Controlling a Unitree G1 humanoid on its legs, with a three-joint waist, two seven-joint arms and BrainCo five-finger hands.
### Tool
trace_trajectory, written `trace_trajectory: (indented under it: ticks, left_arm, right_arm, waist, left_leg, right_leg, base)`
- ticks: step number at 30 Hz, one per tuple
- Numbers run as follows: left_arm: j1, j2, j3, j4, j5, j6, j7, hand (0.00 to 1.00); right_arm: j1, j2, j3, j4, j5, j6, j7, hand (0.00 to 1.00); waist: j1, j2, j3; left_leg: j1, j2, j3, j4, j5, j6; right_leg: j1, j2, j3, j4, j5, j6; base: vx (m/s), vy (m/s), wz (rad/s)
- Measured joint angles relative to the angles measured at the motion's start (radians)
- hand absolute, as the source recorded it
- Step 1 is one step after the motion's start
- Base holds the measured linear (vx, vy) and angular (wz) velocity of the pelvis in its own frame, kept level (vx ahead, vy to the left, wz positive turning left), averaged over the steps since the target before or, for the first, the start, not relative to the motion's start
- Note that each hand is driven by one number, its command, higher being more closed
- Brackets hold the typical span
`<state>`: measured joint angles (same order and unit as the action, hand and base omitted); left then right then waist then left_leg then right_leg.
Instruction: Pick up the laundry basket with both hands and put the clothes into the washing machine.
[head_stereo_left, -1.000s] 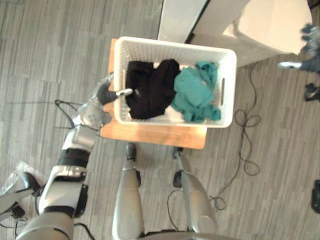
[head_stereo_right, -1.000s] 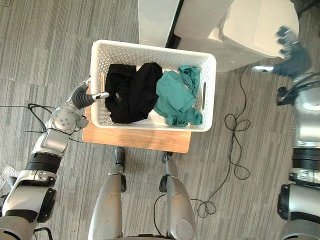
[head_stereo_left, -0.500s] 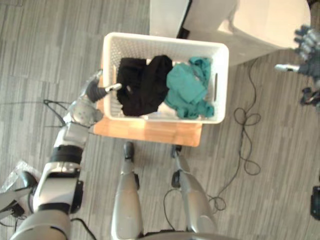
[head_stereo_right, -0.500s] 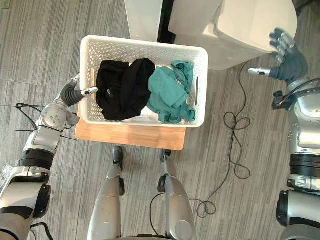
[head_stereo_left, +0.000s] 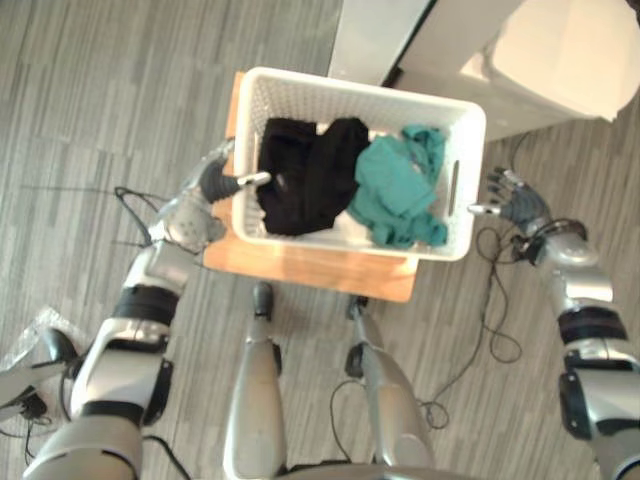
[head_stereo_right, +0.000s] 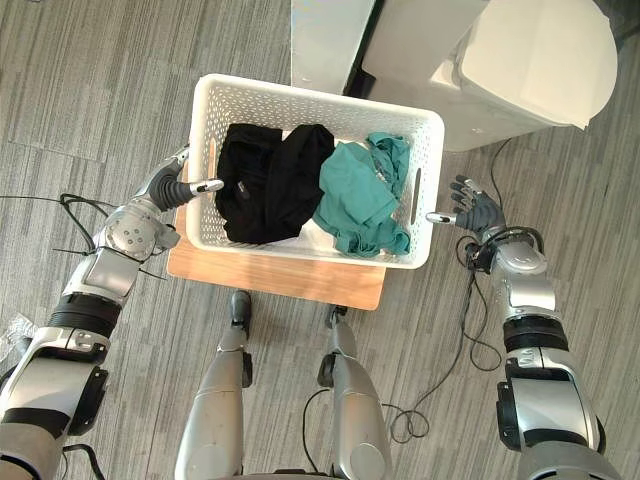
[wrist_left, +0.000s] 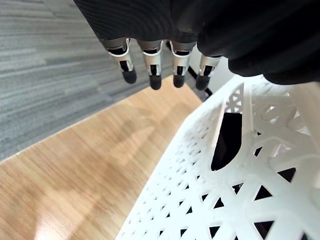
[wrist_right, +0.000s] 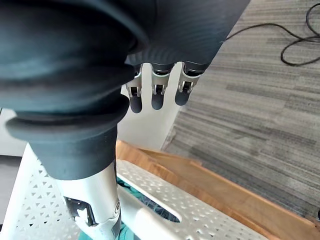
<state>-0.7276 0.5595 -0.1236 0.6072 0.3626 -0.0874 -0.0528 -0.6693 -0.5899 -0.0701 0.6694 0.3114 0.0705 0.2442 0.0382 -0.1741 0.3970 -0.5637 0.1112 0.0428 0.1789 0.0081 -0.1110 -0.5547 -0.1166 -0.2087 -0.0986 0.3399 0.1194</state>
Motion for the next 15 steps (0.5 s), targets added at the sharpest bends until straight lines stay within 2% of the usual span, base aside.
trace_trajectory:
  ticks: [1,4,6,7,14,15]
  left_arm:
    - [-0.001,-0.001,0.001,0.005,0.0,0.005,0.013,0.0]
    - [-0.004,-0.005,0.001,0.022,-0.007,0.012,0.017,0.0]
    - [-0.001,-0.008,0.0,0.034,-0.007,0.017,0.017,0.0]
    - [-0.001,-0.009,-0.002,0.039,-0.007,0.021,0.018,0.0]
    - [-0.006,-0.025,-0.031,0.041,-0.009,0.019,0.033,0.0]
    - [-0.006,-0.028,-0.036,0.041,-0.009,0.017,0.033,0.0]
  right_arm:
    - [-0.025,0.012,0.017,0.025,0.02,-0.001,-0.001,0.0]
    - [-0.049,0.042,0.045,0.074,0.041,0.0,0.0,0.0]
    - [-0.061,0.06,0.074,0.115,0.039,0.006,0.001,0.0]
    - [-0.071,0.076,0.08,0.143,0.036,0.015,0.002,0.0]
    - [-0.091,0.108,0.089,0.181,0.031,0.021,0.001,0.0]
    - [-0.093,0.119,0.091,0.181,0.031,0.021,0.0,0.0]
  waist:
    - [0.0,0.0,0.0]
    - [0.002,-0.001,-0.01]
    - [-0.001,0.002,-0.032]
    - [-0.001,0.001,-0.037]
    - [0.001,-0.001,-0.049]
    - [0.003,-0.003,-0.052]
  left_leg:
    - [0.0,0.011,0.0,-0.001,-0.002,0.0]
    - [-0.003,0.012,-0.007,-0.007,0.0,-0.007]
    - [-0.017,0.012,-0.012,-0.007,0.01,-0.017]
    - [-0.018,0.012,-0.015,-0.009,0.021,-0.021]
    - [-0.033,0.009,-0.025,0.01,0.021,-0.022]
    - [-0.035,0.008,-0.028,0.013,0.019,-0.02]
  right_leg:
    - [-0.002,0.005,0.009,0.0,0.013,0.013]
    - [-0.007,0.011,0.017,0.0,0.007,0.023]
    - [-0.013,0.011,0.014,0.0,-0.047,0.065]
    - [-0.013,0.013,0.011,0.0,-0.056,0.037]
    - [-0.009,0.007,-0.01,0.0,-0.06,0.026]
    - [-0.008,0.007,-0.013,0.0,-0.051,0.007]
  base:
    - [-0.06,0.007,-0.08]
    - [-0.07,-0.008,-0.04]
    - [-0.04,-0.031,0.09]
    - [-0.03,-0.035,0.1]
    - [-0.02,0.006,0.08]
    - [-0.01,0.032,0.12]
